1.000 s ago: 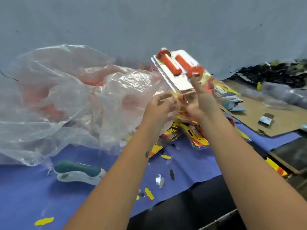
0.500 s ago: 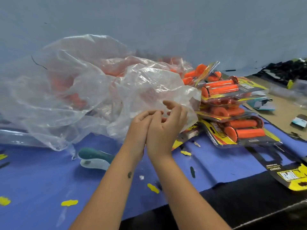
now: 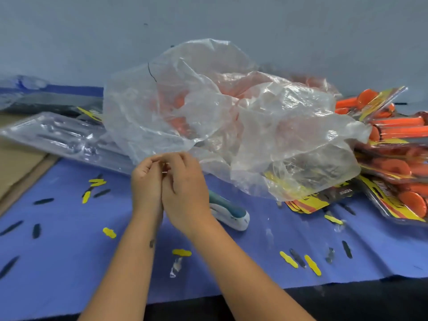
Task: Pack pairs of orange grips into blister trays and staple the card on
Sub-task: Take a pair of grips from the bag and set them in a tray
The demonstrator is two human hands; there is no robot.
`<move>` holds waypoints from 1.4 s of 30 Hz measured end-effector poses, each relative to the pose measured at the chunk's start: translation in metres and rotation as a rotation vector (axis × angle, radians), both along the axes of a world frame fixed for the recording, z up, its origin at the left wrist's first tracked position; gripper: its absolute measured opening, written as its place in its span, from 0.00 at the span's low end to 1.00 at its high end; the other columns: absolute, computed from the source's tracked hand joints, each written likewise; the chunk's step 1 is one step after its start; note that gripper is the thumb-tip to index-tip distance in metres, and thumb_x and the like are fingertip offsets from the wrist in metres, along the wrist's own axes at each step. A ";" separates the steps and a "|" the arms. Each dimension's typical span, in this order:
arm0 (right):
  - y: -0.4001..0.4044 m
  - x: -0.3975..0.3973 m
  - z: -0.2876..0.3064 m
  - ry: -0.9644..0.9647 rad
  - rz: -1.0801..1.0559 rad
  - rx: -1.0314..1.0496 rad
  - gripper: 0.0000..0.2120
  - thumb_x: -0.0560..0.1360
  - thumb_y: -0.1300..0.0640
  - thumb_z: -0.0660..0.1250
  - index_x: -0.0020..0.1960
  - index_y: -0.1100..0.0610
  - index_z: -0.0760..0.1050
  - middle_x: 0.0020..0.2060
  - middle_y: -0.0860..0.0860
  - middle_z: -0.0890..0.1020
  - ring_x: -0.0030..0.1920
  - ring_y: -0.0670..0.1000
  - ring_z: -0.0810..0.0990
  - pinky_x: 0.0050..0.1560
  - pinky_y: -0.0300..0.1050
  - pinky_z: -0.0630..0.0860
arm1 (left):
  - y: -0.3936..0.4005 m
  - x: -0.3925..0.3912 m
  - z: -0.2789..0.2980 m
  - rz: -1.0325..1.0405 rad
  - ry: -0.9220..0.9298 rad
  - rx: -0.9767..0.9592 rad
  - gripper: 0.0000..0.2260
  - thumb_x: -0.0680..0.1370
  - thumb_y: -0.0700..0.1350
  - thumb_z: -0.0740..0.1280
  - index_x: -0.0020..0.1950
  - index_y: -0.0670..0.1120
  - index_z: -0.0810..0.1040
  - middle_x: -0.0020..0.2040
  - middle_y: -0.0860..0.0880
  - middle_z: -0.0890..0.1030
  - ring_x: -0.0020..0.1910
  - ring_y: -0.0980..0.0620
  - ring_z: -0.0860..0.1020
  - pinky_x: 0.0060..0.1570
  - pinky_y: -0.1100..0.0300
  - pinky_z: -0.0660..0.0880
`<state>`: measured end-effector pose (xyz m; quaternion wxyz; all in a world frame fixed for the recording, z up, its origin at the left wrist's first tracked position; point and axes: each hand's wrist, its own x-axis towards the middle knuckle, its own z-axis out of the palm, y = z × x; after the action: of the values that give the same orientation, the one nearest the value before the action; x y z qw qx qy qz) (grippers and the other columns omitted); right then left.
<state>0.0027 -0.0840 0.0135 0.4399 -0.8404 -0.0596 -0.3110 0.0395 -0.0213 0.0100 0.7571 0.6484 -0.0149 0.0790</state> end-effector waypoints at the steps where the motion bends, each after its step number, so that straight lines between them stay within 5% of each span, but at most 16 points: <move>1: 0.008 0.006 -0.004 0.068 0.041 -0.012 0.18 0.72 0.65 0.56 0.59 0.62 0.76 0.55 0.57 0.77 0.56 0.58 0.72 0.58 0.56 0.70 | 0.010 0.005 -0.005 0.044 0.041 0.021 0.12 0.77 0.35 0.59 0.41 0.46 0.80 0.33 0.52 0.81 0.36 0.53 0.77 0.41 0.58 0.74; 4: 0.025 0.024 -0.017 0.208 0.097 -0.079 0.20 0.76 0.64 0.58 0.67 0.60 0.72 0.62 0.57 0.75 0.62 0.57 0.71 0.62 0.53 0.68 | 0.036 0.014 -0.020 0.137 0.146 0.076 0.10 0.77 0.37 0.60 0.45 0.45 0.81 0.40 0.46 0.83 0.43 0.45 0.81 0.46 0.52 0.76; 8: 0.022 0.046 -0.032 0.357 0.162 -0.179 0.24 0.80 0.56 0.60 0.75 0.54 0.63 0.71 0.56 0.70 0.71 0.56 0.65 0.68 0.51 0.62 | 0.053 0.024 -0.029 0.181 0.138 0.231 0.11 0.76 0.39 0.61 0.44 0.51 0.81 0.44 0.51 0.83 0.46 0.50 0.81 0.47 0.52 0.78; 11: -0.006 0.061 -0.041 0.476 -0.015 -0.358 0.30 0.80 0.54 0.60 0.79 0.46 0.54 0.79 0.59 0.51 0.78 0.59 0.50 0.75 0.52 0.51 | 0.052 0.037 -0.027 0.161 0.102 0.322 0.11 0.76 0.40 0.62 0.41 0.53 0.79 0.34 0.57 0.79 0.30 0.63 0.74 0.34 0.64 0.72; 13: -0.032 0.066 -0.043 0.519 -0.158 -0.374 0.30 0.79 0.55 0.60 0.78 0.44 0.55 0.79 0.59 0.44 0.78 0.59 0.45 0.77 0.53 0.48 | 0.050 0.044 -0.025 0.168 0.102 0.406 0.11 0.76 0.40 0.61 0.41 0.54 0.79 0.31 0.55 0.76 0.24 0.61 0.69 0.25 0.65 0.65; 15: -0.052 0.066 -0.042 0.497 -0.251 -0.324 0.29 0.79 0.58 0.60 0.78 0.48 0.58 0.79 0.59 0.45 0.78 0.59 0.47 0.76 0.51 0.48 | 0.049 0.053 -0.024 0.160 0.113 0.501 0.12 0.76 0.41 0.60 0.45 0.54 0.81 0.42 0.49 0.80 0.37 0.53 0.76 0.31 0.60 0.69; 17: -0.058 0.062 -0.041 0.402 -0.319 -0.218 0.28 0.77 0.61 0.62 0.76 0.52 0.63 0.78 0.60 0.51 0.77 0.60 0.53 0.74 0.49 0.51 | 0.049 0.062 -0.024 0.166 0.123 0.675 0.15 0.76 0.38 0.59 0.55 0.49 0.82 0.56 0.43 0.80 0.56 0.41 0.75 0.50 0.51 0.75; 20: -0.050 0.052 -0.038 0.143 -0.366 -0.139 0.26 0.72 0.66 0.67 0.70 0.58 0.71 0.70 0.61 0.67 0.68 0.62 0.65 0.70 0.53 0.61 | 0.046 0.073 -0.026 0.201 0.079 0.891 0.20 0.75 0.34 0.59 0.66 0.42 0.75 0.68 0.40 0.72 0.69 0.40 0.65 0.68 0.51 0.62; 23: -0.037 0.047 -0.038 -0.092 -0.419 -0.309 0.26 0.65 0.69 0.71 0.62 0.59 0.78 0.59 0.57 0.69 0.58 0.59 0.66 0.60 0.54 0.65 | 0.040 0.079 -0.033 0.191 0.078 0.987 0.20 0.76 0.37 0.60 0.69 0.39 0.70 0.71 0.38 0.67 0.70 0.38 0.63 0.69 0.50 0.60; 26: -0.026 0.044 -0.035 -0.221 -0.400 -0.467 0.25 0.60 0.68 0.70 0.57 0.57 0.81 0.50 0.52 0.65 0.49 0.56 0.66 0.51 0.49 0.62 | 0.031 0.078 -0.041 0.145 0.032 1.286 0.21 0.80 0.46 0.59 0.73 0.43 0.67 0.71 0.38 0.65 0.69 0.38 0.63 0.67 0.49 0.62; 28: -0.020 0.042 -0.034 -0.310 -0.248 -0.513 0.18 0.63 0.62 0.69 0.53 0.58 0.82 0.45 0.53 0.73 0.44 0.58 0.72 0.46 0.49 0.65 | 0.029 0.077 -0.041 0.106 0.028 1.470 0.20 0.81 0.49 0.56 0.73 0.45 0.67 0.70 0.40 0.65 0.67 0.39 0.64 0.65 0.49 0.64; 31: -0.011 0.035 -0.034 -0.290 0.101 -0.438 0.09 0.69 0.56 0.63 0.43 0.61 0.77 0.31 0.52 0.74 0.32 0.54 0.69 0.34 0.47 0.66 | 0.030 0.078 -0.031 0.066 0.045 1.576 0.17 0.81 0.47 0.55 0.69 0.44 0.68 0.68 0.40 0.67 0.66 0.40 0.64 0.59 0.49 0.68; 34: -0.008 0.032 -0.035 -0.041 0.166 -0.370 0.06 0.73 0.56 0.62 0.41 0.58 0.70 0.29 0.51 0.75 0.30 0.52 0.68 0.29 0.47 0.65 | 0.035 0.077 -0.027 0.174 -0.029 1.419 0.12 0.80 0.44 0.57 0.61 0.43 0.75 0.59 0.38 0.74 0.57 0.38 0.71 0.44 0.50 0.67; 37: -0.018 0.040 -0.042 0.137 0.121 -0.363 0.06 0.75 0.55 0.66 0.48 0.57 0.72 0.44 0.51 0.80 0.44 0.54 0.74 0.42 0.48 0.66 | 0.041 0.072 -0.034 0.317 -0.070 1.057 0.09 0.78 0.41 0.60 0.49 0.42 0.79 0.50 0.38 0.80 0.46 0.39 0.72 0.40 0.51 0.66; 40: -0.028 0.048 -0.046 0.290 0.063 -0.313 0.20 0.76 0.53 0.64 0.67 0.54 0.70 0.58 0.52 0.78 0.60 0.55 0.71 0.64 0.47 0.63 | 0.042 0.075 -0.044 0.346 -0.125 1.138 0.12 0.76 0.41 0.64 0.58 0.40 0.78 0.63 0.37 0.75 0.62 0.37 0.67 0.60 0.48 0.63; 42: -0.029 0.050 -0.049 0.345 0.071 -0.310 0.25 0.77 0.52 0.62 0.73 0.48 0.63 0.64 0.49 0.76 0.67 0.54 0.67 0.71 0.48 0.57 | 0.040 0.077 -0.048 0.253 -0.077 1.202 0.20 0.77 0.43 0.63 0.69 0.42 0.70 0.76 0.39 0.63 0.74 0.40 0.58 0.70 0.46 0.56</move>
<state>0.0529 -0.1134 -0.0350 0.3198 -0.9360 -0.0604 -0.1343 0.1161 0.0183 -0.0383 0.2428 0.9551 -0.0072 0.1695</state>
